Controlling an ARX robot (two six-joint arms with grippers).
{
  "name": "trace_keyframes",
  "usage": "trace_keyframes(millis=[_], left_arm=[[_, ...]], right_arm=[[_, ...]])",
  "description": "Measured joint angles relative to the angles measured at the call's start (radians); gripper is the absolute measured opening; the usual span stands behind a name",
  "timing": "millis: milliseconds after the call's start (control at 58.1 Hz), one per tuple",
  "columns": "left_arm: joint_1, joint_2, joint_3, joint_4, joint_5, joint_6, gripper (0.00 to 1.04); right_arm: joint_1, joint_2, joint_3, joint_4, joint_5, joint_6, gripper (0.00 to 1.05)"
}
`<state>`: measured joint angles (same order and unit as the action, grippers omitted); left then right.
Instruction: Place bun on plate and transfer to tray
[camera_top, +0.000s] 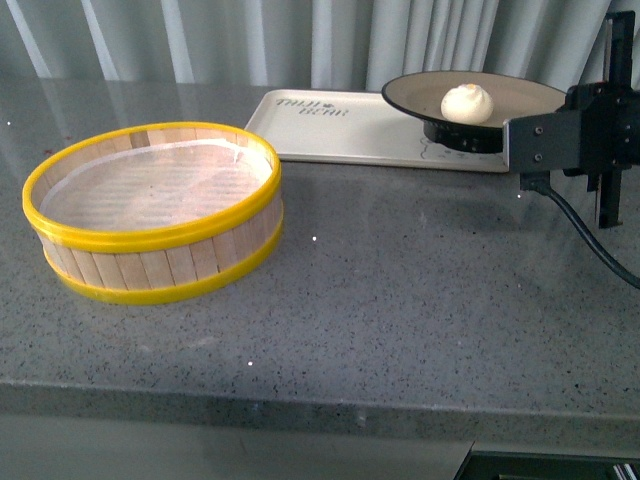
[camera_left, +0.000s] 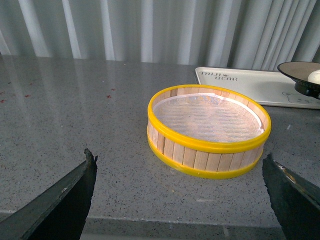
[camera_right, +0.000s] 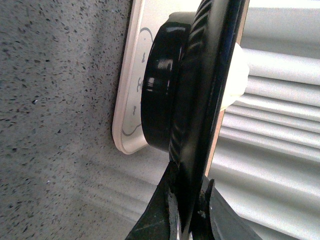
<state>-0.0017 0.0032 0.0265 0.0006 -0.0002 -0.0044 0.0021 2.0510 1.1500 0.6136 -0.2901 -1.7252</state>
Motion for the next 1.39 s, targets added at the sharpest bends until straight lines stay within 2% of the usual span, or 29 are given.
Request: trace_keyframes(millis=[551,1067,1274,1291,1394], left_arm=[[0.000,0.000,0.000,0.000,0.000,0.000,0.98],[0.000,0.000,0.000,0.000,0.000,0.000,0.98],[0.000,0.000,0.000,0.000,0.000,0.000,0.98],[0.000,0.000,0.000,0.000,0.000,0.000,0.98],[0.000,0.000,0.000,0.000,0.000,0.000,0.98]], right_arm=[[0.018,0.179,0.267,-0.121,0.031,-0.018,0.03],[0.016,0.227,0.325,-0.147,0.067,-0.033,0.03],[0.018,0.227,0.324,-0.134,0.072,-0.007,0.34],[0.019,0.226,0.319,-0.133,0.074,0.003,0.43],[0.024,0.214,0.298,-0.122,0.080,0.031,0.59]])
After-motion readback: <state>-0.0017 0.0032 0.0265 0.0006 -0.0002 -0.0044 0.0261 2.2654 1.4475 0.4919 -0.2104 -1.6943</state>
